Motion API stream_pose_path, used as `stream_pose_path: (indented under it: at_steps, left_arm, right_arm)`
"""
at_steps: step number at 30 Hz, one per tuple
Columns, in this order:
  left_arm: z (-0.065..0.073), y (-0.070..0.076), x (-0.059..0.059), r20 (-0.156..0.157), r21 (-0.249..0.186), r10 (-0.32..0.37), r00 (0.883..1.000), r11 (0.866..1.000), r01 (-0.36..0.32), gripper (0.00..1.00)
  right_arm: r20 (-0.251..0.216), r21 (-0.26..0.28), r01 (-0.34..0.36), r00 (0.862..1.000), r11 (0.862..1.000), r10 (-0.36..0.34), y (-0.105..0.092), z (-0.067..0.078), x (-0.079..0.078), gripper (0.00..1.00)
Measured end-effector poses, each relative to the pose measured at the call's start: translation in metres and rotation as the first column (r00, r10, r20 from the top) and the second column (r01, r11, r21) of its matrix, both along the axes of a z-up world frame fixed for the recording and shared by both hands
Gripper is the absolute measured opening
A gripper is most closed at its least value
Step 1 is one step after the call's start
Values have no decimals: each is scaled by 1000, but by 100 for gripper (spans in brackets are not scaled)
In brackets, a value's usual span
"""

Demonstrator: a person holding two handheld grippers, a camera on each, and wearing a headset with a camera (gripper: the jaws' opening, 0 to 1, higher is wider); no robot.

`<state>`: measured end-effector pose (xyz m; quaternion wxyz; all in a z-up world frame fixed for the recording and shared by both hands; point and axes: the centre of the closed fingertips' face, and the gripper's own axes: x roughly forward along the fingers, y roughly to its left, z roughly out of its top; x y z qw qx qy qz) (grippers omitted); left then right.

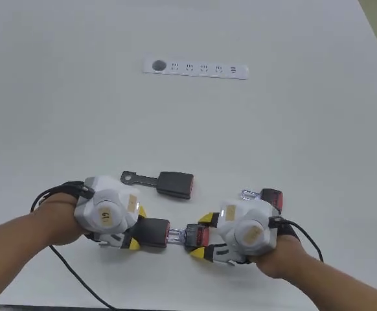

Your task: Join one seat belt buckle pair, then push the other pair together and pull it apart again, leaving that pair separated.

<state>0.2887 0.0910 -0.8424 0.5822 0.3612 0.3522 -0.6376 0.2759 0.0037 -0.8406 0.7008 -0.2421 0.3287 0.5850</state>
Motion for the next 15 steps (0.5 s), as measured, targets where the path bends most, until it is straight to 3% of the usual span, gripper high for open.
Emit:
stream_pose_path:
  at_steps: [3, 4, 8, 15]
  left_arm:
    - [-1, -1, 0, 1, 0, 1, 1000, 1000, -1, 33]
    - [0, -1, 0, 4, 4, -5, 1000, 1000, 5, 33]
    - [0, -1, 0, 3, 1, -1, 1000, 1000, 1, 33]
    - [-1, -2, 0, 6, 19, -6, 1000, 1000, 6, 32]
  right_arm:
    - [-15, 3, 1, 1000, 1000, -1, 8, 0, 2, 35]
    - [5, -27, -29, 1000, 999, 29, 4, -1, 0, 35]
    - [-12, -7, -7, 1000, 1000, 7, 3, -1, 0, 35]
    - [-22, -34, -2, 1000, 999, 2, 10, -2, 3, 34]
